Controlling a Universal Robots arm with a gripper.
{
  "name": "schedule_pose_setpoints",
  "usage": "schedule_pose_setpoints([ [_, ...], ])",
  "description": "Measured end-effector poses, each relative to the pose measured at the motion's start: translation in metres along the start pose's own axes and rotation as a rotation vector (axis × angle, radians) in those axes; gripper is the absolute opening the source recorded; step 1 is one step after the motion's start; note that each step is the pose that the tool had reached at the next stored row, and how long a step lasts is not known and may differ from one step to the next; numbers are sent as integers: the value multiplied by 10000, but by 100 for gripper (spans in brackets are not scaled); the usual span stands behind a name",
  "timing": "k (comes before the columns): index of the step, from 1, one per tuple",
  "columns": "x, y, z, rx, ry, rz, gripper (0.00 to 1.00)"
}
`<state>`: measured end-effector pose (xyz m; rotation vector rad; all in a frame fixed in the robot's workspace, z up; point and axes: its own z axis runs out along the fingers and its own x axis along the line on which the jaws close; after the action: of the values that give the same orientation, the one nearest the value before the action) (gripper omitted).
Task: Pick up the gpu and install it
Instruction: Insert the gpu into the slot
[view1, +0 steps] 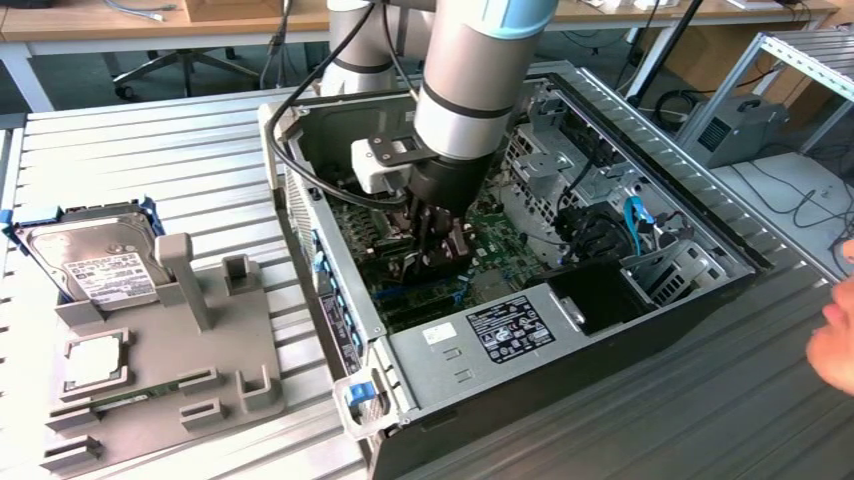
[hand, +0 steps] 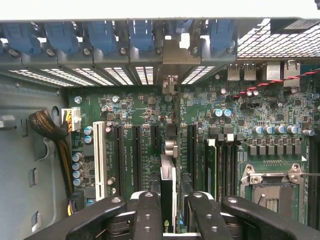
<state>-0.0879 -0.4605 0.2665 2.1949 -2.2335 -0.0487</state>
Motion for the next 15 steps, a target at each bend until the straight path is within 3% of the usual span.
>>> schedule_pose_setpoints([
  [15, -13, 9, -7, 2, 3, -360, 26],
])
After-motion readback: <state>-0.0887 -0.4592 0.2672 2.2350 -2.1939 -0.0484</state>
